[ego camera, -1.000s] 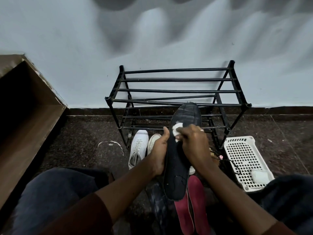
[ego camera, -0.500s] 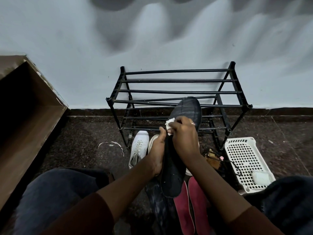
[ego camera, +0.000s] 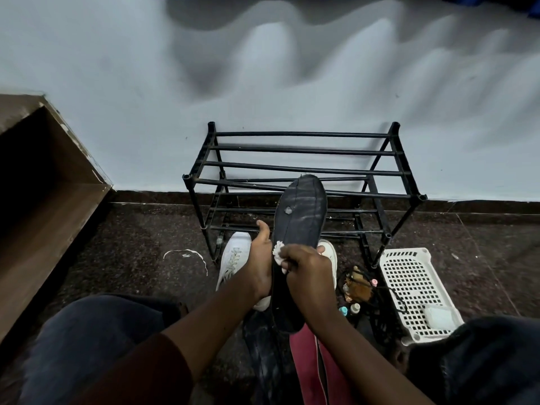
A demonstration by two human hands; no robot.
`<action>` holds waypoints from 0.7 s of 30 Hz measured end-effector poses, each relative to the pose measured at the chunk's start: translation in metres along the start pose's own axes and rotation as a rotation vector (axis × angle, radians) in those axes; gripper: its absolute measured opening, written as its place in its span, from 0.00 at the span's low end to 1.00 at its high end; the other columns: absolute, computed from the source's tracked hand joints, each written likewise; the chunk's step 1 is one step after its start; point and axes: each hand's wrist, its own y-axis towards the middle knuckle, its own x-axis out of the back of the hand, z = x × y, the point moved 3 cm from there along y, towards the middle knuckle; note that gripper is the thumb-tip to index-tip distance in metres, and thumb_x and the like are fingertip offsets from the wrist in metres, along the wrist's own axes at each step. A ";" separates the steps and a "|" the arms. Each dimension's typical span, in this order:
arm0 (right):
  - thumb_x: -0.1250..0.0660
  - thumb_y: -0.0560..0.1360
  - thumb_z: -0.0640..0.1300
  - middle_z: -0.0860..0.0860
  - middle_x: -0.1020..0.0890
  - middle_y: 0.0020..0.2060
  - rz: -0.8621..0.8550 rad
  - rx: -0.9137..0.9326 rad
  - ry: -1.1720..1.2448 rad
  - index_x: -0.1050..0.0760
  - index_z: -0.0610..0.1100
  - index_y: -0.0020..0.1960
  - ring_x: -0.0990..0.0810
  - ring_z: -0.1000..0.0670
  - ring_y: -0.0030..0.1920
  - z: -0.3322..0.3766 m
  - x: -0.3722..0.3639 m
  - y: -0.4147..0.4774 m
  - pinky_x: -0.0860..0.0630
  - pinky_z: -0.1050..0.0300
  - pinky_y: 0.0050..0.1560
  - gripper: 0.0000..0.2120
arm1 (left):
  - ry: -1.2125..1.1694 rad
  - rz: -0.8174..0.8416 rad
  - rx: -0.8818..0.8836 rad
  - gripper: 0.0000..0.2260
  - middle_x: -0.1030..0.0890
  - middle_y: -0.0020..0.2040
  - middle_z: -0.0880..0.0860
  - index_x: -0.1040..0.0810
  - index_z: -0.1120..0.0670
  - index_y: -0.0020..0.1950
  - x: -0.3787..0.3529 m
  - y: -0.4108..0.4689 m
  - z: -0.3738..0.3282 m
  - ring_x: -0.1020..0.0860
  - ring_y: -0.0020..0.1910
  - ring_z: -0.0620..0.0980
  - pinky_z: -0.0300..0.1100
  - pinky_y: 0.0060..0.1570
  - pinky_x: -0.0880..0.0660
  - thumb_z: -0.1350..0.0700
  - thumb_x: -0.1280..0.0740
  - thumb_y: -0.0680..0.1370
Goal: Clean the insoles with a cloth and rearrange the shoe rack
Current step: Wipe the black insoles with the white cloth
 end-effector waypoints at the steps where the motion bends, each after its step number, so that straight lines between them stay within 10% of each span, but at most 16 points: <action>1: 0.40 0.58 0.30 0.46 0.18 0.33 -0.005 0.007 -0.035 0.21 0.40 0.35 0.20 0.45 0.35 0.002 0.002 0.005 0.24 0.54 0.36 0.12 | -0.001 0.004 -0.002 0.33 0.17 0.37 0.59 0.21 0.61 0.44 -0.001 -0.001 0.000 0.18 0.33 0.51 0.36 0.29 0.22 0.37 0.55 0.79; 4: 0.37 0.59 0.27 0.45 0.19 0.34 -0.060 -0.018 -0.164 0.21 0.40 0.38 0.21 0.44 0.35 0.003 0.005 0.030 0.36 0.61 0.33 0.13 | -0.041 0.023 -0.016 0.29 0.16 0.46 0.58 0.21 0.59 0.53 -0.005 -0.004 0.000 0.17 0.42 0.51 0.39 0.42 0.20 0.37 0.51 0.80; 8: 0.38 0.65 0.25 0.42 0.17 0.49 -0.100 -0.077 -0.127 0.22 0.41 0.58 0.19 0.42 0.49 0.004 0.006 0.059 0.25 0.54 0.48 0.25 | -0.046 0.057 0.024 0.29 0.20 0.58 0.59 0.24 0.55 0.62 -0.012 -0.008 0.004 0.21 0.57 0.53 0.45 0.61 0.28 0.35 0.50 0.78; 16: 0.39 0.70 0.30 0.45 0.17 0.45 0.037 -0.089 -0.133 0.28 0.48 0.61 0.20 0.42 0.44 0.024 0.002 0.011 0.37 0.58 0.36 0.23 | -0.072 -0.007 -0.053 0.35 0.18 0.42 0.57 0.20 0.59 0.53 0.002 0.000 -0.008 0.20 0.41 0.52 0.40 0.40 0.23 0.32 0.53 0.76; 21: 0.38 0.64 0.31 0.46 0.18 0.33 -0.005 0.009 -0.072 0.30 0.52 0.52 0.20 0.44 0.30 0.030 -0.001 -0.016 0.24 0.54 0.27 0.22 | -0.185 0.111 -0.012 0.42 0.16 0.42 0.62 0.15 0.61 0.42 -0.003 0.000 -0.014 0.16 0.38 0.57 0.50 0.33 0.19 0.30 0.55 0.75</action>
